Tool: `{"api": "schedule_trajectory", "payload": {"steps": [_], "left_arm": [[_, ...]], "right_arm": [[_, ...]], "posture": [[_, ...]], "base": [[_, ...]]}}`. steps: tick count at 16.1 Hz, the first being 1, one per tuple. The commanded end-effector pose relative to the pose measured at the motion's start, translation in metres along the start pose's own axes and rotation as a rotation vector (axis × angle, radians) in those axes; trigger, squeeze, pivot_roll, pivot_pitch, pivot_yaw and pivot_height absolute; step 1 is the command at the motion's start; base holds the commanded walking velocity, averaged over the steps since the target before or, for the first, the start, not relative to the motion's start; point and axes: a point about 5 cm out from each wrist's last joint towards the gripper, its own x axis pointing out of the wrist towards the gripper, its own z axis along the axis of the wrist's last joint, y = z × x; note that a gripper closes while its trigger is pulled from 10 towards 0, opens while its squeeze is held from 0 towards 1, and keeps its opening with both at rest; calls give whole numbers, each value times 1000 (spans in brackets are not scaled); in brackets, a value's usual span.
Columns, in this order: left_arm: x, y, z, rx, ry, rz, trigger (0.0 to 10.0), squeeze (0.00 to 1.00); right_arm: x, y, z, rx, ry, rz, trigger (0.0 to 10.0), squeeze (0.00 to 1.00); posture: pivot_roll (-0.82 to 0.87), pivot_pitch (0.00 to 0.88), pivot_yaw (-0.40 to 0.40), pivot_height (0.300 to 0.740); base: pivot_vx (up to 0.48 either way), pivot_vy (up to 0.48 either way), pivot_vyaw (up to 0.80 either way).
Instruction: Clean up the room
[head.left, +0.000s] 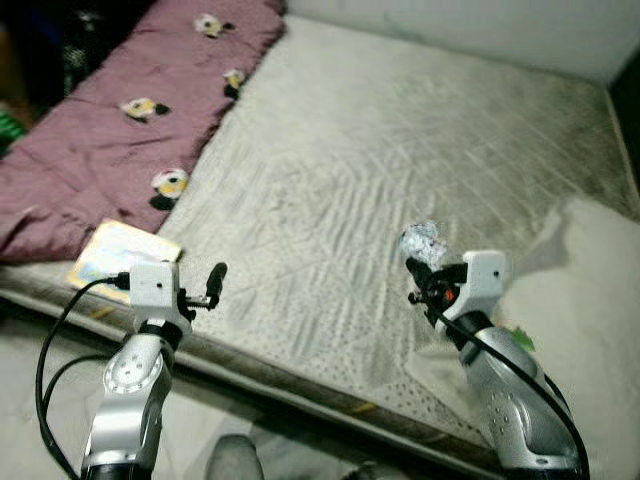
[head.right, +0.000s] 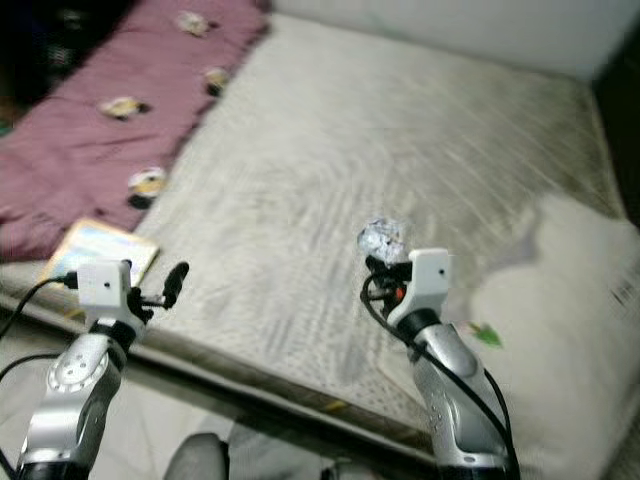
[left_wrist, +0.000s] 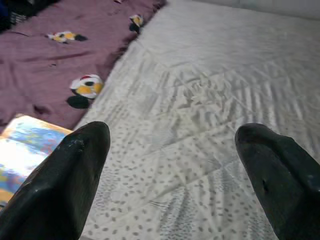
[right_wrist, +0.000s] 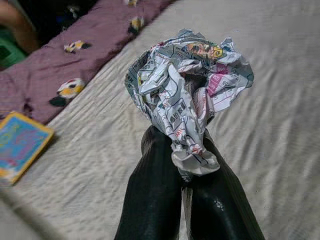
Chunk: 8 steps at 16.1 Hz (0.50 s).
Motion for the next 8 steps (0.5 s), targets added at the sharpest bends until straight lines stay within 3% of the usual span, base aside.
{"api": "schedule_trajectory", "payload": {"steps": [1, 4, 8], "left_arm": [[2, 0, 0, 5, -2, -7, 10000, 0], [3, 3, 3, 8, -18, 7, 10000, 0], [4, 2, 9, -12, -43, 12, 10000, 0]], "right_arm": [[-9, -4, -3, 10, 32, -31, 10000, 0], [-13, 2, -11, 24, 39, -46, 10000, 0], [-18, -4, -10, 102, -4, -164, 10000, 0]], "posture": [[-33, 57, -40, 740], [-18, 62, -57, 740], [-36, 81, -41, 740]], "base": [[0, 0, 0], [0, 0, -158], [0, 61, -800]]}}
